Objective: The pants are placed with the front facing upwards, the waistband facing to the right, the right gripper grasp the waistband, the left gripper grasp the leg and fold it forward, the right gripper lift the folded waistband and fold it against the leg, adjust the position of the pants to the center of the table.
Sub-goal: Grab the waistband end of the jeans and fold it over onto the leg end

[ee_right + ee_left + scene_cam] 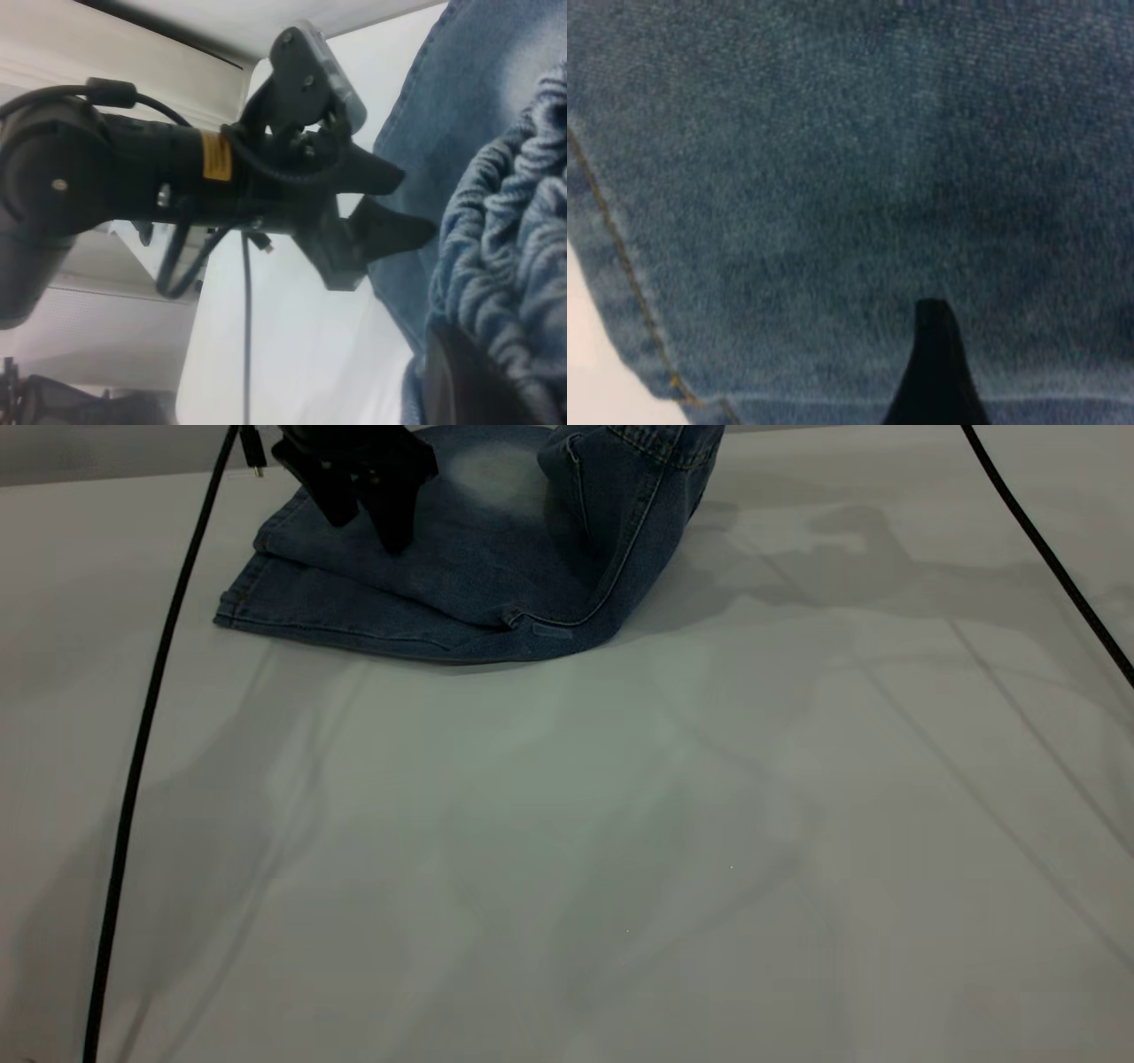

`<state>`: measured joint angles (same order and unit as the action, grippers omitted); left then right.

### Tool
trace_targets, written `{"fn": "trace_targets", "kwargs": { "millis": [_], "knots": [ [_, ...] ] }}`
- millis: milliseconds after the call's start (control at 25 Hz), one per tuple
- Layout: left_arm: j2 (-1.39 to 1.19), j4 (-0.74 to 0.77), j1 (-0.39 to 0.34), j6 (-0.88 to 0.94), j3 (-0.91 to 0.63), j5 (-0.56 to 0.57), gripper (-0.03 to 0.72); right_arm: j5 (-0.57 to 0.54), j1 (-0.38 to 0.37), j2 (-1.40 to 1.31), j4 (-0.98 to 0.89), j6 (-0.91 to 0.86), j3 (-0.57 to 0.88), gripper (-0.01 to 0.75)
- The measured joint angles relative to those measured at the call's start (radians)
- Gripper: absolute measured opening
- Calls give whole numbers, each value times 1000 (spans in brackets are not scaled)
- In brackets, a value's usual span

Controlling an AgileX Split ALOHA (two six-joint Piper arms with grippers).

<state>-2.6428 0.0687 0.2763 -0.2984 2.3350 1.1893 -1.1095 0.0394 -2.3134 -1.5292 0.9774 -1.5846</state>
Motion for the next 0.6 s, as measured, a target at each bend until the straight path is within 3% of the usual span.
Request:
{"fn": "trace_targets", "kwargs": {
  "millis": [600],
  "knots": [
    [-37, 2, 0, 0, 1, -19, 481, -77, 22, 1, -41, -29, -72, 60]
  ]
}}
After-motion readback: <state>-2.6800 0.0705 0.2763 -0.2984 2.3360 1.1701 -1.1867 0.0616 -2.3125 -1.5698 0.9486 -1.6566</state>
